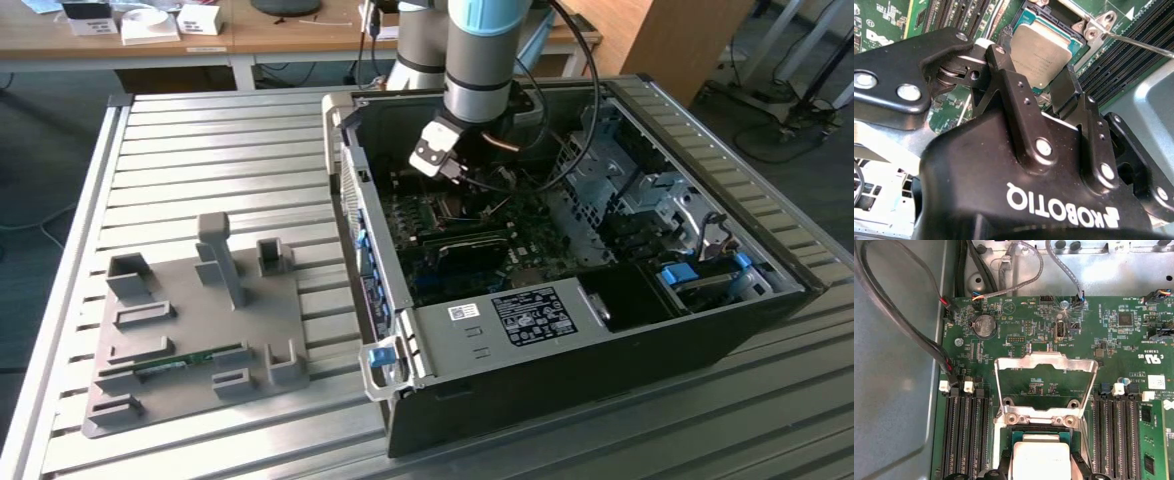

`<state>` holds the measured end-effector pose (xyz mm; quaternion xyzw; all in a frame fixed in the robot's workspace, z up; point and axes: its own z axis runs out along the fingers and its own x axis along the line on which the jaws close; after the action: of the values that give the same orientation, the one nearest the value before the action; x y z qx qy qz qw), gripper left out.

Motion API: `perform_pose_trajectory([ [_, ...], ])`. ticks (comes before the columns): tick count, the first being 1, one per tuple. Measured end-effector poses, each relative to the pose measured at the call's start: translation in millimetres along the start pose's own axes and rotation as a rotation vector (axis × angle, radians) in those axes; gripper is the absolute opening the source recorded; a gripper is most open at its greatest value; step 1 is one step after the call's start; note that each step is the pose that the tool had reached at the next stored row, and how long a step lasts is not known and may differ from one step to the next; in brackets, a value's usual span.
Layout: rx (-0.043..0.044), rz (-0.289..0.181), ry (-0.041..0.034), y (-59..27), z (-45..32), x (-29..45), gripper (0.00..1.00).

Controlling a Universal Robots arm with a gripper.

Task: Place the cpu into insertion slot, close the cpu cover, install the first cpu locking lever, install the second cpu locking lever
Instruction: 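Place the cpu into insertion slot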

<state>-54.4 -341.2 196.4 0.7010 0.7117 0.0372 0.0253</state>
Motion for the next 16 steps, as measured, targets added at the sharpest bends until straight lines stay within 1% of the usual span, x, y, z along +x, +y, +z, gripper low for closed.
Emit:
perform_pose_trajectory([
  [16, 0.0002, 0.0, -0.0002, -0.5, 2.9, -0.1, 0.54],
])
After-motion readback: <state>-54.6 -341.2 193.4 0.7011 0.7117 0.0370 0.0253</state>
